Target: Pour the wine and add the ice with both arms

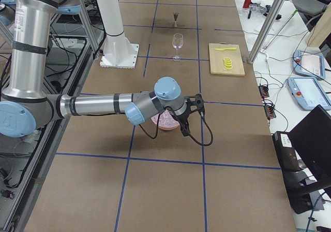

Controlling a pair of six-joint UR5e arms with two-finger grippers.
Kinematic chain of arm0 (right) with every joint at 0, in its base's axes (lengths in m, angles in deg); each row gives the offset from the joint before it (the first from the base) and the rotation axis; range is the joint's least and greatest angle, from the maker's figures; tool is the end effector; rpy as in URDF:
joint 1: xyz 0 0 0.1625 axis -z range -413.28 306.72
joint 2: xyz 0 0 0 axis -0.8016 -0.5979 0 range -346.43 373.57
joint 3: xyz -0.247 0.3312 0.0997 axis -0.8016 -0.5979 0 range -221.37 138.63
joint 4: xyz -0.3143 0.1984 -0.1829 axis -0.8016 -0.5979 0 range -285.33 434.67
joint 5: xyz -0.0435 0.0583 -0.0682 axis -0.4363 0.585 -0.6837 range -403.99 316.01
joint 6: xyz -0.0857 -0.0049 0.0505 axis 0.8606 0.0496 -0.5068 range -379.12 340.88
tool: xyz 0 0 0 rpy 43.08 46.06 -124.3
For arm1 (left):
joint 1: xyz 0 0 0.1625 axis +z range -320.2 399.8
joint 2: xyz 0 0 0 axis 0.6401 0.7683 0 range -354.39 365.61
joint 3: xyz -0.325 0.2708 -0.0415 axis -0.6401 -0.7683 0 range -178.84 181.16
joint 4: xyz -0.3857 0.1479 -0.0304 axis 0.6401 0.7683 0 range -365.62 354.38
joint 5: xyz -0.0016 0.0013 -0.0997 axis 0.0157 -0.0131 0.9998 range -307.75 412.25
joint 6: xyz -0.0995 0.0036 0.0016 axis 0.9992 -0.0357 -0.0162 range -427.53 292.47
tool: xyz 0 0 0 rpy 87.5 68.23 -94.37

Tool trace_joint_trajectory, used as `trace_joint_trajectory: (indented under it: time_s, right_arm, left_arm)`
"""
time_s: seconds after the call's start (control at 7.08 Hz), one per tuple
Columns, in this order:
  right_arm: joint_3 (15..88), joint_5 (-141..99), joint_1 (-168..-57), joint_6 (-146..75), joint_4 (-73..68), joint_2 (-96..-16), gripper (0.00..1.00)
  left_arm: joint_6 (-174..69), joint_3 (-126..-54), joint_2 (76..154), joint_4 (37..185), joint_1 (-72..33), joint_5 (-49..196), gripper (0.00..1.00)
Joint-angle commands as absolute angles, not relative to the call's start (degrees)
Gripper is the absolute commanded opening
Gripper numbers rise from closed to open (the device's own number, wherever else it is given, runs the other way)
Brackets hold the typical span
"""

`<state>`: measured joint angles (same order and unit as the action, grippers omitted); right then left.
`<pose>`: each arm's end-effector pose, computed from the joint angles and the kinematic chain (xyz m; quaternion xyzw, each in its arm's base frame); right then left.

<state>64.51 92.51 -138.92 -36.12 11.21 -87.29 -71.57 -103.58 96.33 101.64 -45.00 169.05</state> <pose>0.0280 -0.4348 0.5518 0.1752 -0.4196 -0.0094 0.8906 -0.0413 -0.5212 0.5038 0.2717 0.2251 0.1403 0.9251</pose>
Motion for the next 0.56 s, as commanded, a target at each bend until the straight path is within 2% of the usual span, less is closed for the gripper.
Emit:
trace_joint_trajectory:
  time_s: [0.0,0.14,0.42]
  right_arm:
    - [64.36,92.59,-138.89,-35.91,11.13,-87.24,1.0]
    - [64.45,92.68,-138.8,-35.91,11.04,-87.24,1.0]
    - [64.54,93.12,-137.84,-36.17,11.04,-87.16,1.0]
  left_arm:
    - [-76.49,-100.9,97.36,79.9,-47.74,171.78,1.0]
    - [-76.41,-100.45,96.84,73.28,-47.82,175.09,1.0]
    - [-72.84,-102.28,90.88,73.04,-48.09,188.88,1.0]
